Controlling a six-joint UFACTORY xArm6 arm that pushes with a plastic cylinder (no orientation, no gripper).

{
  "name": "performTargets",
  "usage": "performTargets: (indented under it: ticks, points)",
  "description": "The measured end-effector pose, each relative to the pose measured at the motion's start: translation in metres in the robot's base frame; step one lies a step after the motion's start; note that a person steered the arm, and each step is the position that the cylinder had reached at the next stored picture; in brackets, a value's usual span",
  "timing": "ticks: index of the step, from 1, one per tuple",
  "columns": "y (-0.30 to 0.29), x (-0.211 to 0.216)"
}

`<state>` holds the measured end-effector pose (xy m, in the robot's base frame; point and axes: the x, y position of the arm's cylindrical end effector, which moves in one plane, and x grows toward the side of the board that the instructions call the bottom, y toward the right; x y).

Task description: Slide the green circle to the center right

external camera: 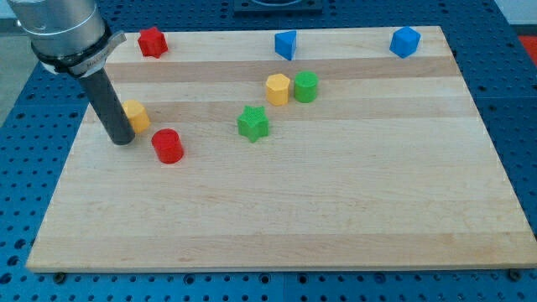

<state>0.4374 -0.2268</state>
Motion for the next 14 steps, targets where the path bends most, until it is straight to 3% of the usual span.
performTargets:
  ticks: [4, 6, 8, 11, 14]
  points:
    - [0.094, -0.009]
    - [0.112, -0.072]
    - [0.169, -0.125]
    - [0.268, -0.111]
    - [0.271, -0.055]
